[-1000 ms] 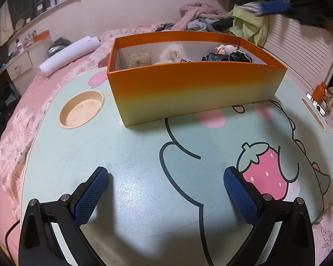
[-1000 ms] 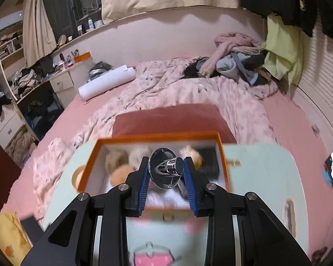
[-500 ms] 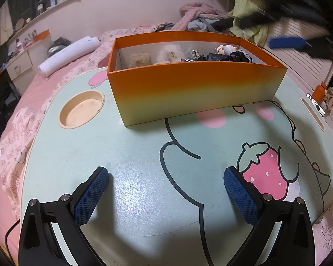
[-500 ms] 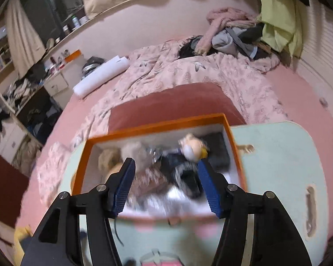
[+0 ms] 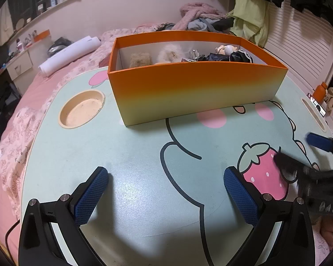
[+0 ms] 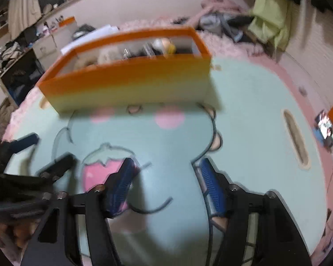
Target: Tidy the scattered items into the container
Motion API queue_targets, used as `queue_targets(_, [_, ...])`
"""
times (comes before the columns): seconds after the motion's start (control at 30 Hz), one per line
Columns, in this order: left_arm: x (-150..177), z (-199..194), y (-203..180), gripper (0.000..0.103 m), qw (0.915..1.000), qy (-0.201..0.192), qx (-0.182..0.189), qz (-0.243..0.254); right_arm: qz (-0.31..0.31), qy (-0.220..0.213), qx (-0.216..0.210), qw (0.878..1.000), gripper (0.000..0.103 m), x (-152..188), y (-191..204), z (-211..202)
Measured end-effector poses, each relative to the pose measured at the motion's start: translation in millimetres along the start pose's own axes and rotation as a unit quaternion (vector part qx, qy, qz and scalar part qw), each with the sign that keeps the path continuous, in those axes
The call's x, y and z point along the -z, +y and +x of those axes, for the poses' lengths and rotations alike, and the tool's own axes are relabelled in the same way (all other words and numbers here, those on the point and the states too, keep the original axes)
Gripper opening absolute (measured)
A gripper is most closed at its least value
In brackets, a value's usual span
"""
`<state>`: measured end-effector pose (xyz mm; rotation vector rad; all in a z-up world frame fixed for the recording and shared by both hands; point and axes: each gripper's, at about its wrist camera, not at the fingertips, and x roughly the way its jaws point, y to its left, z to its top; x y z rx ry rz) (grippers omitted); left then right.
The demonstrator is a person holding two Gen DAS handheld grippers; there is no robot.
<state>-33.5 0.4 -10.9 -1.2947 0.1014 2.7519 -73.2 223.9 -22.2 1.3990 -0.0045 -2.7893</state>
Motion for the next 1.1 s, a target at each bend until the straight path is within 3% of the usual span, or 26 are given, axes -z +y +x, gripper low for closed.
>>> queue_targets(0.03, [-0.4,-0.2,-0.4,0.103,1.0,0.0,0.0,0.0,0.001,0.004,0.003,1.0,0.103,-0.4,-1.1,4.1])
queue_targets(1.1, [3.7,-2.3,-5.2,0.103,1.0,-0.001,0.006,0.004,0.0,0.001,0.002,1.0,0.103,-5.6,-4.1,18.8])
